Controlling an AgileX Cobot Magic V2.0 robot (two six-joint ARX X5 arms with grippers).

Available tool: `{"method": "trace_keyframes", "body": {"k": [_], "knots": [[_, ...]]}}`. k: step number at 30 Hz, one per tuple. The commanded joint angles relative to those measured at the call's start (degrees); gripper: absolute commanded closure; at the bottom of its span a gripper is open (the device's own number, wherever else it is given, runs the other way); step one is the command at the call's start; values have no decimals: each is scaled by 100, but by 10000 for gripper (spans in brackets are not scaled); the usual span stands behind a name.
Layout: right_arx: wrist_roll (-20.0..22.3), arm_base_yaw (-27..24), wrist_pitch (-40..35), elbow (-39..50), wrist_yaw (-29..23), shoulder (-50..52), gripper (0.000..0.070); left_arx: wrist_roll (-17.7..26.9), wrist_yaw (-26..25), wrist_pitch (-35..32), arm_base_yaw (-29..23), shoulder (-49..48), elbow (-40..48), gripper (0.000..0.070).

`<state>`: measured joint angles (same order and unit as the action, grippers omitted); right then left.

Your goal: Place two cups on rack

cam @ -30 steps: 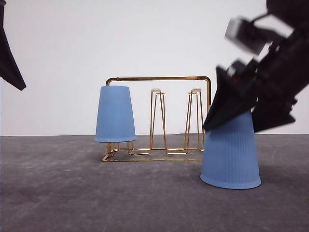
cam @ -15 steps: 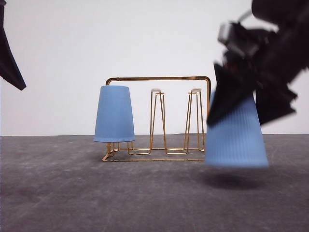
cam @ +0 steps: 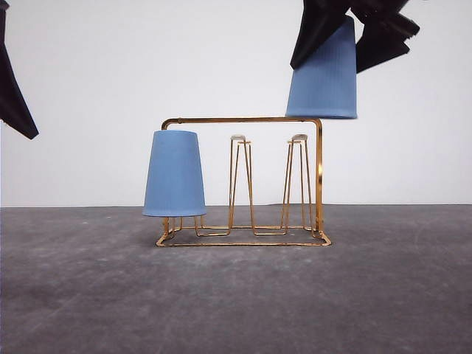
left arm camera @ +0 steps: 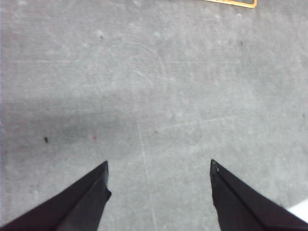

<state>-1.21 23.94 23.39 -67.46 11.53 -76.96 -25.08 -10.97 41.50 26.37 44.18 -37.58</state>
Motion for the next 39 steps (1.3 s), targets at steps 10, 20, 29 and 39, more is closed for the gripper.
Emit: {"method": "trace_keyframes", "body": {"k": [10,20,29,39], "knots": [[244,15,-927,-109,-150,-961,295,55,70,-40,22,26,-37,317],[227,5,-1168,-109,-150,-2063,250,57,106,-37,22,28,-37,317],[14,-3,-665,-302,-143,-1955,71,58,106,-37,22,31,-37,316],[114,-52,2278,-1388,-107,-1275,77,187,110,-44,22,31,-37,316]]}}
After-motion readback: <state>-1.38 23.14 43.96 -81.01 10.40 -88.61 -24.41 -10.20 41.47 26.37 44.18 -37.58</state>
